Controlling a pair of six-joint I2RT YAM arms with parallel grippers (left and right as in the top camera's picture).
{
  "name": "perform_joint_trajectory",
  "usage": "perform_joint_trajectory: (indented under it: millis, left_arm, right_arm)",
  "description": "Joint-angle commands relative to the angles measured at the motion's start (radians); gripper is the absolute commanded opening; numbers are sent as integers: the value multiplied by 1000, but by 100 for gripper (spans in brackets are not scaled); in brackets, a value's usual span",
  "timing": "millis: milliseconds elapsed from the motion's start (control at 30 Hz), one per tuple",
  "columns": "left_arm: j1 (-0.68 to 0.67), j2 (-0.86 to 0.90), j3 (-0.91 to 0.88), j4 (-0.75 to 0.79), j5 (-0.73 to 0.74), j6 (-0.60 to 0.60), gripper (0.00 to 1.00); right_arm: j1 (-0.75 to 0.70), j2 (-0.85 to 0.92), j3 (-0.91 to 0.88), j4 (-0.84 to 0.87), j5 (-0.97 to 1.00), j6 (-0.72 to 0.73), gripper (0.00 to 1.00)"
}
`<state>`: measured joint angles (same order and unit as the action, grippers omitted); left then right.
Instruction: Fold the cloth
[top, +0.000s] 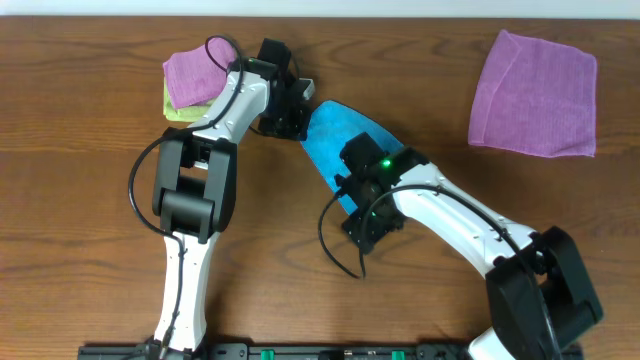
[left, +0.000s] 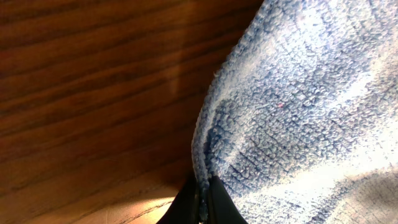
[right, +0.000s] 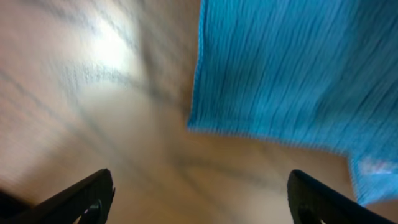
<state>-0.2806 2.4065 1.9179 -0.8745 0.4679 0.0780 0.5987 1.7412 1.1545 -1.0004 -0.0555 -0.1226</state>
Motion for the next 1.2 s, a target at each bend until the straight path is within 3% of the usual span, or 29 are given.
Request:
perform_joint_trajectory:
  millis: [0, 333, 567, 667, 767, 900, 1167]
  left_arm:
    - [7, 56, -32, -18, -109, 5, 6]
    - [7, 56, -33, -15, -109, 5, 6]
    - [7, 56, -33, -8, -109, 5, 6]
    - [7, 56, -32, -7, -109, 5, 6]
    - [7, 56, -33, -8, -109, 5, 6]
    - [7, 56, -33, -9, -109, 5, 6]
    - [7, 32, -2, -98, -81, -11, 6]
  right_arm:
    - [5, 12, -4, 35, 7, -123, 88]
    - [5, 146, -10, 74, 90, -190, 80]
    - [5, 189, -9, 98, 109, -185, 64]
    - [5, 189, -9, 103, 108, -185, 45]
    - [8, 189, -8, 104, 103, -184, 34]
    - [13, 189, -2, 97, 104, -173, 2]
    - [18, 187, 142, -70, 104, -135, 1]
